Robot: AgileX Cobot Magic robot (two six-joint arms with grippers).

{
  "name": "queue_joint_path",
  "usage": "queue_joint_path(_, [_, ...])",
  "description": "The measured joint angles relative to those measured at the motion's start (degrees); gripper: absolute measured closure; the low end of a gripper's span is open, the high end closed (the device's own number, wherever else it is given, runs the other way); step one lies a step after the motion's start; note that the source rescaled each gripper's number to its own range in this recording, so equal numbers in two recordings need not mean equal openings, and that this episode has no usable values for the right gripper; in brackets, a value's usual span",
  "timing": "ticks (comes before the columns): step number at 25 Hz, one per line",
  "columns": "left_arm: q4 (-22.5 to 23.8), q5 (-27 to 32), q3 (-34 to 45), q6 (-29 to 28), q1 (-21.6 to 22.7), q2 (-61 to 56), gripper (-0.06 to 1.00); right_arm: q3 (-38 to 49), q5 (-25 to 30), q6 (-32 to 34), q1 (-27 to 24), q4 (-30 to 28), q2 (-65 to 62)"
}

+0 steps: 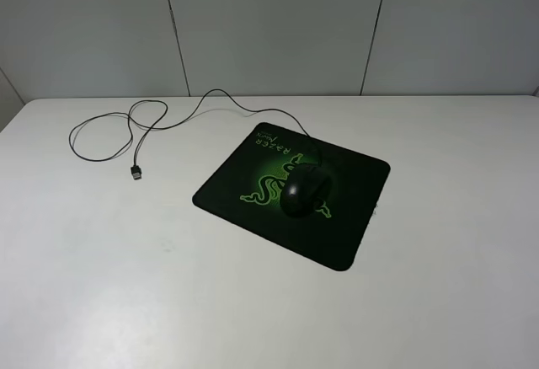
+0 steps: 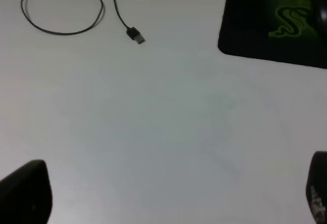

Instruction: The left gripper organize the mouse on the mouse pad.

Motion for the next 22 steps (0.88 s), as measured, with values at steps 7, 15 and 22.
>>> queue_joint_path(7, [-0.05, 0.0, 0.0, 0.7, 0.24, 0.0, -0.06, 0.0, 0.0, 0.0, 0.0, 0.0, 0.0])
queue_joint_path(15, [-0.14, 0.0, 0.0, 0.72, 0.4, 0.0, -0.06, 0.0, 0.0, 0.0, 0.0, 0.0, 0.0])
queue_joint_path(22, [-0.14, 0.0, 0.0, 0.72, 0.4, 0.0, -0.06, 0.0, 0.0, 0.0, 0.0, 0.0, 0.0])
